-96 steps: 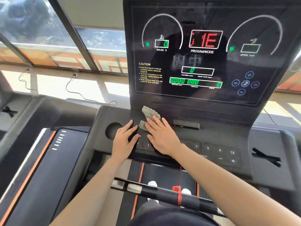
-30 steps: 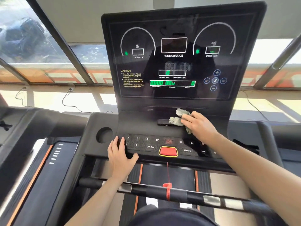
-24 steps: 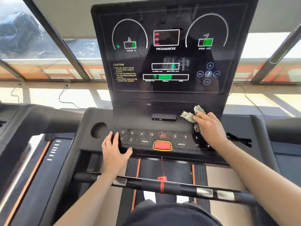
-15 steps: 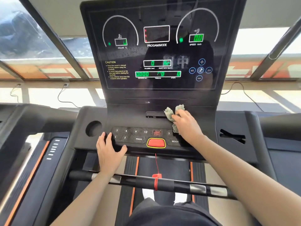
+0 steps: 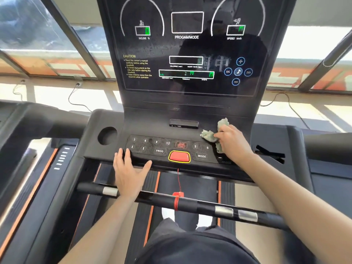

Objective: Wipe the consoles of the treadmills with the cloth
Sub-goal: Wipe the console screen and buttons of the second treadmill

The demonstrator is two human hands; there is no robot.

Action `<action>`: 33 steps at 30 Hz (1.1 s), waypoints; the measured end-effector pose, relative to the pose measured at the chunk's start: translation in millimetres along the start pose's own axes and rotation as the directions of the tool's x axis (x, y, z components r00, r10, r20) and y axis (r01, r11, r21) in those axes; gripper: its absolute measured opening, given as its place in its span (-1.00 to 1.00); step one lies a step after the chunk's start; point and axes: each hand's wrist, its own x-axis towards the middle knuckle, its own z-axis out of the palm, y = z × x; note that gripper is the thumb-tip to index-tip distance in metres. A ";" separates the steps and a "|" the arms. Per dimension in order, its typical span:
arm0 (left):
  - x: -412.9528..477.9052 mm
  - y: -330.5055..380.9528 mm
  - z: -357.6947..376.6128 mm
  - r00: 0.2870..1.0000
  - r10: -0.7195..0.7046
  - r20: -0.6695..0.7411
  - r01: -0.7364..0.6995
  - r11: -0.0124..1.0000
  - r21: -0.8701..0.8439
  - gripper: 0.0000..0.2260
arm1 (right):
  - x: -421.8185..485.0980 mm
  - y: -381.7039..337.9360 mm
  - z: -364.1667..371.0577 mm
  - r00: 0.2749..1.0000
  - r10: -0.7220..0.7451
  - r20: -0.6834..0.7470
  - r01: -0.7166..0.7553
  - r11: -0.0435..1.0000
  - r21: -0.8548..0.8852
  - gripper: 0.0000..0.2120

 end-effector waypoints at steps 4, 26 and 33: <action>0.5 -0.5 0.9 1.000 -0.008 -0.012 0.008 1.000 0.005 -0.19 | 30.4 -42.2 -1.2 0.977 -0.182 0.110 0.191 0.979 -0.071 -0.77; 6.6 -27.7 -5.5 0.987 0.032 -0.161 -0.047 0.995 -0.092 -0.37 | 65.4 -229.7 58.6 0.839 -0.528 0.129 0.540 0.838 -0.079 -0.70; -3.7 -22.7 -2.3 0.981 0.137 -0.138 -0.151 0.983 -0.102 -0.46 | -7.9 -191.4 57.4 0.941 -0.332 0.061 0.328 0.942 0.074 -0.45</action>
